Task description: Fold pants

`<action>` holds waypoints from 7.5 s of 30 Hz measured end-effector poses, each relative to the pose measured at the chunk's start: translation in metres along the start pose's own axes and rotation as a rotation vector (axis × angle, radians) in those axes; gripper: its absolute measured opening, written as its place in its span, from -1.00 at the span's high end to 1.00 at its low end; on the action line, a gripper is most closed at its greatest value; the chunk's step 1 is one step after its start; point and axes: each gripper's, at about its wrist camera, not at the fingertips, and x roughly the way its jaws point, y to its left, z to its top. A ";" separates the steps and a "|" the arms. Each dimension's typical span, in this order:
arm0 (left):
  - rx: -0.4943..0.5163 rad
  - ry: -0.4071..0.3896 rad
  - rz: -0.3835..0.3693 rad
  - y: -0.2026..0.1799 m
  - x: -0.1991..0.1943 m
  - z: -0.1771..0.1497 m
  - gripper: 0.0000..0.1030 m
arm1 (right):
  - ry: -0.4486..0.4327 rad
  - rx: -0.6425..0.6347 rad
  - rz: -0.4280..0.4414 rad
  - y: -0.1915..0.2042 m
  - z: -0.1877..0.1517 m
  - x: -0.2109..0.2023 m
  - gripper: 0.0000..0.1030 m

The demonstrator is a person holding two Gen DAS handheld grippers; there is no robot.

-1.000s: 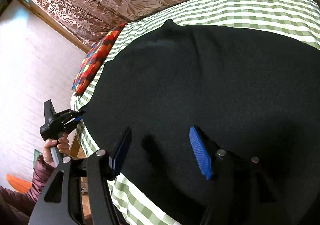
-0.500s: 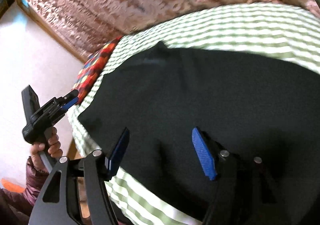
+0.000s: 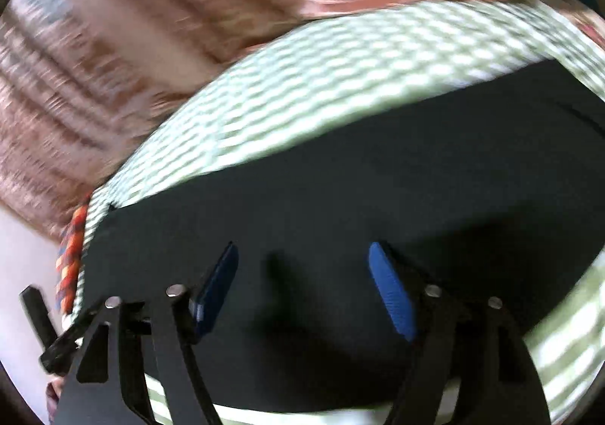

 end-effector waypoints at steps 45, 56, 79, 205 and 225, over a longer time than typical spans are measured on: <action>0.224 0.015 -0.085 -0.103 0.007 0.014 0.11 | -0.245 0.346 -0.305 -0.136 0.005 -0.132 0.23; 0.245 -0.009 -0.061 -0.098 0.006 0.027 0.11 | -0.160 0.123 -0.124 -0.049 0.027 -0.099 -0.08; 0.141 0.103 -0.085 -0.071 0.073 0.080 0.08 | -0.022 0.114 -0.031 -0.028 0.057 0.008 -0.18; 0.018 -0.017 -0.166 -0.042 0.010 0.035 0.76 | -0.026 -0.275 -0.019 0.104 0.024 0.056 0.03; 0.044 -0.160 0.005 -0.037 -0.053 0.029 0.29 | 0.063 -0.519 0.147 0.201 -0.029 0.028 0.24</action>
